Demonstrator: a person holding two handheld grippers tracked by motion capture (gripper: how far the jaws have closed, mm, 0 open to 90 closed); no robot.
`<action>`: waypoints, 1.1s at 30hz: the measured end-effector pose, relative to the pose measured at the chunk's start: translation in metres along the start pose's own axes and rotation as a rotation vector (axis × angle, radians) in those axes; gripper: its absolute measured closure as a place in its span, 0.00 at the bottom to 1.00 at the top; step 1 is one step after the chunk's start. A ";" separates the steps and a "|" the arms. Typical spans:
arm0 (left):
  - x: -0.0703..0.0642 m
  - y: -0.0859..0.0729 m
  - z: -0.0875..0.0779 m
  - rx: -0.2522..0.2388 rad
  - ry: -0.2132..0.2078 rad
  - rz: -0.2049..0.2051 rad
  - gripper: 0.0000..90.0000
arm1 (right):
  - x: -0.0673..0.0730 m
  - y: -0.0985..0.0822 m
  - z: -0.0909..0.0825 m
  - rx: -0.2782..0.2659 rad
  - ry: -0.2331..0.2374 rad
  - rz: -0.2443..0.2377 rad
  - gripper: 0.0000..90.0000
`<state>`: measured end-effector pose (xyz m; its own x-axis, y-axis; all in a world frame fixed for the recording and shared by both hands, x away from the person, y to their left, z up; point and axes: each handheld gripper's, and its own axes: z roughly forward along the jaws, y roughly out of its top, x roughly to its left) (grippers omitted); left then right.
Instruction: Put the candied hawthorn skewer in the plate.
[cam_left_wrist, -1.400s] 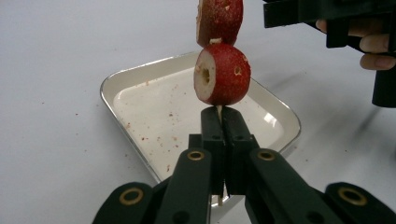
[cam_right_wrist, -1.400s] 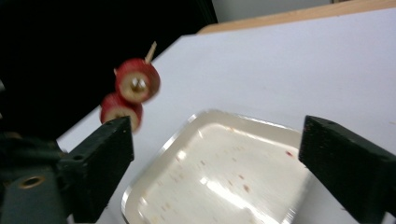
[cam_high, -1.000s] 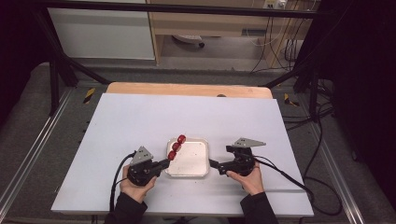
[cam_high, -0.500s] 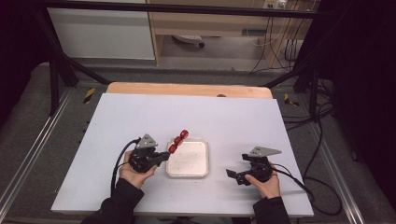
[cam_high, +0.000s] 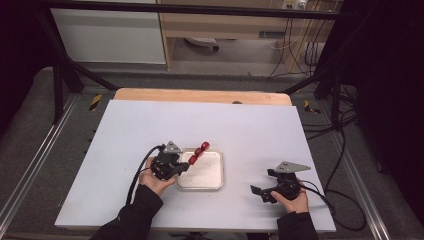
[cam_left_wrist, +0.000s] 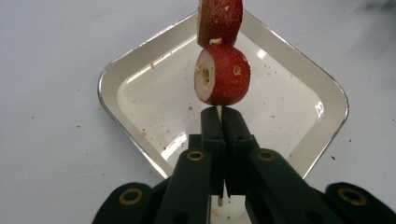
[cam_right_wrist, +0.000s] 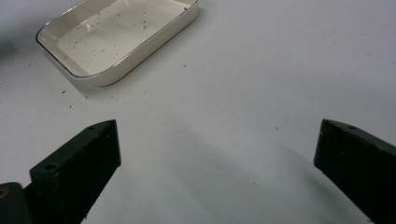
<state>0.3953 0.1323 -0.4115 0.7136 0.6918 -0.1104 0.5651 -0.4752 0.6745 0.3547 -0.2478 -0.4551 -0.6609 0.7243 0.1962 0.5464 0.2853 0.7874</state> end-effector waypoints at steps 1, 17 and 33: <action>-0.001 0.000 0.001 0.010 0.006 0.006 0.98 | 0.001 0.000 0.000 0.001 0.002 0.004 0.01; -0.008 -0.003 0.021 0.148 0.041 0.013 0.98 | 0.000 -0.002 -0.005 -0.023 0.008 0.013 0.01; -0.010 -0.006 0.016 0.110 0.059 0.058 0.85 | 0.000 -0.001 -0.005 -0.030 0.004 0.020 0.01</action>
<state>0.3914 0.1194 -0.4266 0.7224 0.6909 -0.0285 0.5683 -0.5698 0.5936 0.3513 -0.2513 -0.4533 -0.6522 0.7272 0.2142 0.5436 0.2516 0.8007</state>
